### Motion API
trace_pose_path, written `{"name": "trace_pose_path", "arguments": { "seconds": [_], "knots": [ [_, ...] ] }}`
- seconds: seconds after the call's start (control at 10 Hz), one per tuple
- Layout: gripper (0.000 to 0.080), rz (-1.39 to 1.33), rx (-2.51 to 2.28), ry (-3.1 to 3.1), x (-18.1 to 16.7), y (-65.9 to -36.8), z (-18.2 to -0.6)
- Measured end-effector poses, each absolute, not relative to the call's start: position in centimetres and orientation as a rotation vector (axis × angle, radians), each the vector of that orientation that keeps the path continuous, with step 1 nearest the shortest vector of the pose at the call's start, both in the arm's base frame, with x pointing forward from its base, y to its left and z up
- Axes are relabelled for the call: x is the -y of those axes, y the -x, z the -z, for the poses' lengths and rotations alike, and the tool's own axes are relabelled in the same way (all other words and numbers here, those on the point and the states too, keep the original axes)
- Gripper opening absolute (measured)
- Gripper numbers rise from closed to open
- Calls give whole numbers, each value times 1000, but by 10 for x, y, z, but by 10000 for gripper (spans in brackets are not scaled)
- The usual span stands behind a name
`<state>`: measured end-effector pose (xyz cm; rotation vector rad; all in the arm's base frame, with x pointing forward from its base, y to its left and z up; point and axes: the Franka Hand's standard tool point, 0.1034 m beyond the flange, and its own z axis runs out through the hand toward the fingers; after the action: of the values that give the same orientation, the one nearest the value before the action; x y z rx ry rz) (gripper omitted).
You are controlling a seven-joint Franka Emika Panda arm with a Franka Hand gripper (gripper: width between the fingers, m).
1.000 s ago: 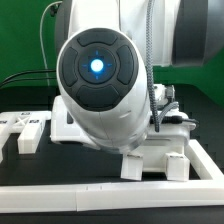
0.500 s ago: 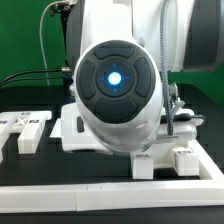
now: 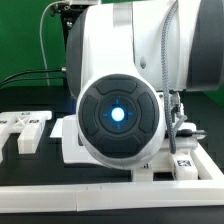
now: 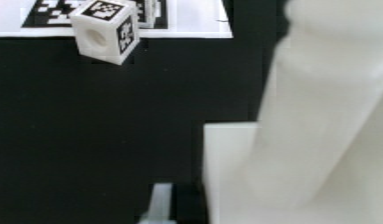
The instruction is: Assemble chair
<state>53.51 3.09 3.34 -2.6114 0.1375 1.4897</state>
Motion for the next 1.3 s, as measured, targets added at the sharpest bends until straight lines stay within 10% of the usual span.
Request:
{"name": "trace_pose_path", "arguments": {
  "seconds": [0.3,0.5,0.6,0.8,1.3],
  "knots": [
    [31,-1464,-137,2630,-37,-536,-35],
    [355,-1463,-141,2629,-36,-536,-35],
    [355,-1463,-142,2629,-35,-536,-35],
    [614,-1442,-160,2648,-36,-543,-40],
    [649,-915,-243,2858,-19,-594,-68]
  ]
}}
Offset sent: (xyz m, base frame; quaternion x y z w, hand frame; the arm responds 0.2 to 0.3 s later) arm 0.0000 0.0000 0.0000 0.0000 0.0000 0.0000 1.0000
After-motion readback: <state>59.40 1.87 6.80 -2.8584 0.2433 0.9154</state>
